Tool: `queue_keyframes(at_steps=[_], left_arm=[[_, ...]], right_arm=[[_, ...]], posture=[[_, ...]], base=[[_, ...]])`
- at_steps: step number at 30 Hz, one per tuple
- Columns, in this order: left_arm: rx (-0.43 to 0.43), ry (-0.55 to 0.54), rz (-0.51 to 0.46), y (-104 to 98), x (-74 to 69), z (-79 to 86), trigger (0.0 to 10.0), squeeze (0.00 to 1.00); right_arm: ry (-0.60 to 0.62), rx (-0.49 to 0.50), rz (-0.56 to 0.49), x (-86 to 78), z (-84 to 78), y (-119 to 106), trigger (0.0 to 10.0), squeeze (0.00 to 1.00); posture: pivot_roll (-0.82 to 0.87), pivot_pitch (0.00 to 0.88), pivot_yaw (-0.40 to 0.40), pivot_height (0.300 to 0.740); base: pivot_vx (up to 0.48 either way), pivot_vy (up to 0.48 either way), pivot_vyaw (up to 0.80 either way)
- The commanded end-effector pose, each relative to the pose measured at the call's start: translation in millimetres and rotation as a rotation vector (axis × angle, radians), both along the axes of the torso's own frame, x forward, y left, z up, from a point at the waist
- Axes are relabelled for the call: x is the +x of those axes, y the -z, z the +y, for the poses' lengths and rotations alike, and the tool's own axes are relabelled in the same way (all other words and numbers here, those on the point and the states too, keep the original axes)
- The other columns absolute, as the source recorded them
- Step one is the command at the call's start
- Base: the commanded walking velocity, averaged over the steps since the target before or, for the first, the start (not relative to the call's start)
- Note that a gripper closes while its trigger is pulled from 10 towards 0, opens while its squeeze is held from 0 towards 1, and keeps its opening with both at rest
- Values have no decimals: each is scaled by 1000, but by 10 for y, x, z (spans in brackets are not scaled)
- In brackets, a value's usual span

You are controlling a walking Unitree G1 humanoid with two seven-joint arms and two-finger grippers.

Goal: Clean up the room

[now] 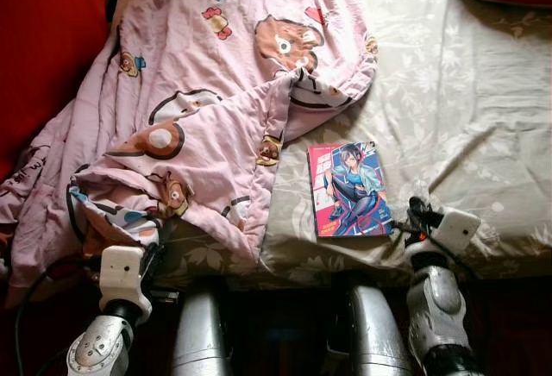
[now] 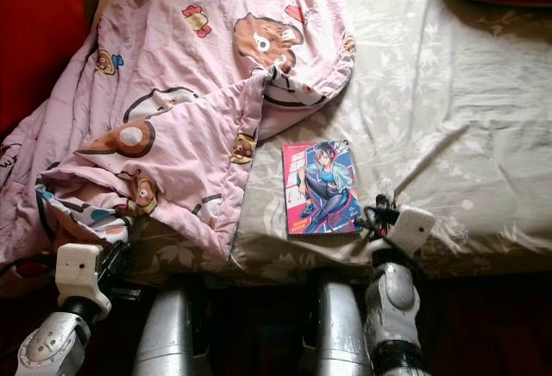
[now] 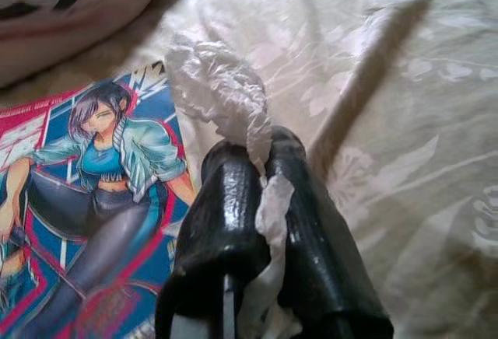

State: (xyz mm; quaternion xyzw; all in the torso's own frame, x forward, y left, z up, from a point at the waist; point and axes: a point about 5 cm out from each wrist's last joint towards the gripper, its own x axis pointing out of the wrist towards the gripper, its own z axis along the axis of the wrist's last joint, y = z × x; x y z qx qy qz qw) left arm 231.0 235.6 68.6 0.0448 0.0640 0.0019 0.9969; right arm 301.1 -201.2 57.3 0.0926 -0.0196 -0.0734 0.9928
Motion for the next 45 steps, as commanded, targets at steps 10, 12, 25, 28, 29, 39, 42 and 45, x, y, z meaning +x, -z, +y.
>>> queue_keyframes(at_steps=[10, 12, 25, 28, 29, 39, 42, 45], left_arm=[[-60, -101, 143, 490, -78, 101, 10000, 0], [-64, -106, 173, 572, -55, 95, 10000, 0], [-82, -135, 390, 987, -14, 33, 10000, 0], [-81, -143, 439, 1044, -20, 21, 10000, 0], [-73, -136, 456, 1062, -26, 7, 10000, 0], [-97, -116, 611, 1238, -119, -159, 10000, 0], [-112, -109, 613, 1242, -112, -188, 10000, 0], [-112, -114, 621, 1255, -121, -206, 10000, 0]], right_arm=[[-4, -97, 262, -387, -309, 461, 10000, 0], [-3, -86, 322, -429, -296, 563, 10000, 0], [36, -37, 616, -636, -166, 966, 10000, 0], [35, -35, 665, -674, -140, 1019, 10000, 0], [29, -34, 679, -683, -125, 1033, 10000, 0], [27, -13, 822, -867, -79, 1196, 10000, 0], [11, -19, 841, -895, -77, 1216, 10000, 0], [8, -24, 855, -929, -90, 1235, 10000, 0]], posture=[[135, 168, -47, 643], [135, 136, -51, 653], [140, 0, -34, 714], [137, 0, -33, 714], [133, 0, -29, 714], [96, 0, -15, 714], [94, 0, -20, 714], [92, 0, -26, 714]], base=[[0, 0, 0], [0, 0, 0], [0, 0, 0], [0, 0, 0], [0, 0, 0], [0, 0, 0], [0, 0, 0], [0, 0, 0]])
